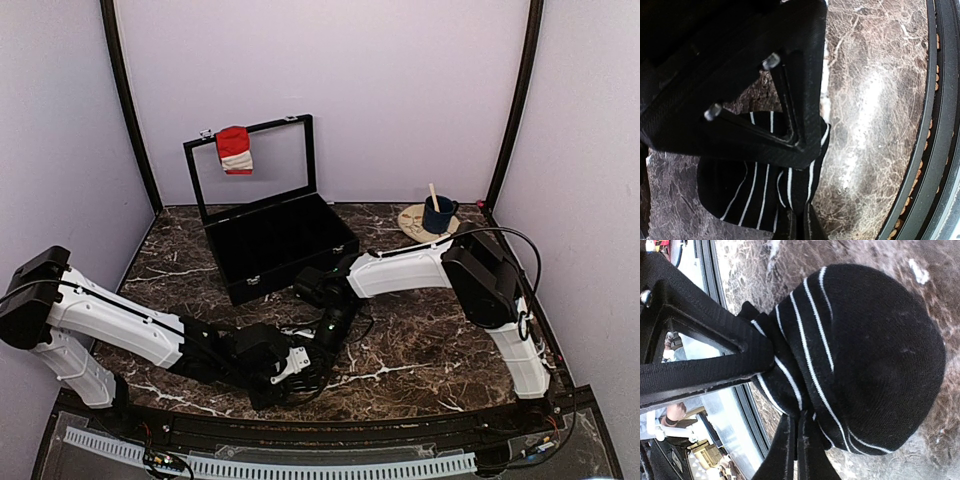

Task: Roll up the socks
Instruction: Roll the sock at the corner of the board.

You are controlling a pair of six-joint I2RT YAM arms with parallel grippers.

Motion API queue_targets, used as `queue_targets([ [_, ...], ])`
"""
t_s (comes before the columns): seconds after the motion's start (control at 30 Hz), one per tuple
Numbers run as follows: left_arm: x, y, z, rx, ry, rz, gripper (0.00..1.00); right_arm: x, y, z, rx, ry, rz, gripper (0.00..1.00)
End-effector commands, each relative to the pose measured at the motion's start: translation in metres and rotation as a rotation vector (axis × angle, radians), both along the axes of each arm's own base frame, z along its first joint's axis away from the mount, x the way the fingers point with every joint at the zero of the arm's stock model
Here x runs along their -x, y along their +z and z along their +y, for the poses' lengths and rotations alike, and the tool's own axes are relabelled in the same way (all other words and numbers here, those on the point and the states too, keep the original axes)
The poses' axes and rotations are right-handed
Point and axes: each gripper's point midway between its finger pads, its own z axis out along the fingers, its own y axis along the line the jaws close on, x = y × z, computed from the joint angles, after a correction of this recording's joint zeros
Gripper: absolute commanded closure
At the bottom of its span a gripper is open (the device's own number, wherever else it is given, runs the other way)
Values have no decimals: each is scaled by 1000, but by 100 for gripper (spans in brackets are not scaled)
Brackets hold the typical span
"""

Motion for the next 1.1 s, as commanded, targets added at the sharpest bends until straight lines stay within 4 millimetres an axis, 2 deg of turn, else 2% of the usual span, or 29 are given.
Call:
queue_targets([
  [0.0, 9, -16, 10, -42, 5, 64, 100, -2, -13, -8, 44, -16, -1, 96],
  [0.17, 9, -17, 15, -10, 39, 147, 100, -7, -10, -7, 19, -50, -9, 84],
  [0.5, 9, -17, 14, 13, 46, 259, 100, -18, 1, -5, -34, -96, -31, 79],
  [0.6, 8, -17, 14, 17, 52, 276, 100, -23, 5, -4, -49, -113, -54, 73],
  [1.07, 6, -23, 19, 40, 85, 396, 100, -49, 23, -5, -120, -202, -126, 71],
])
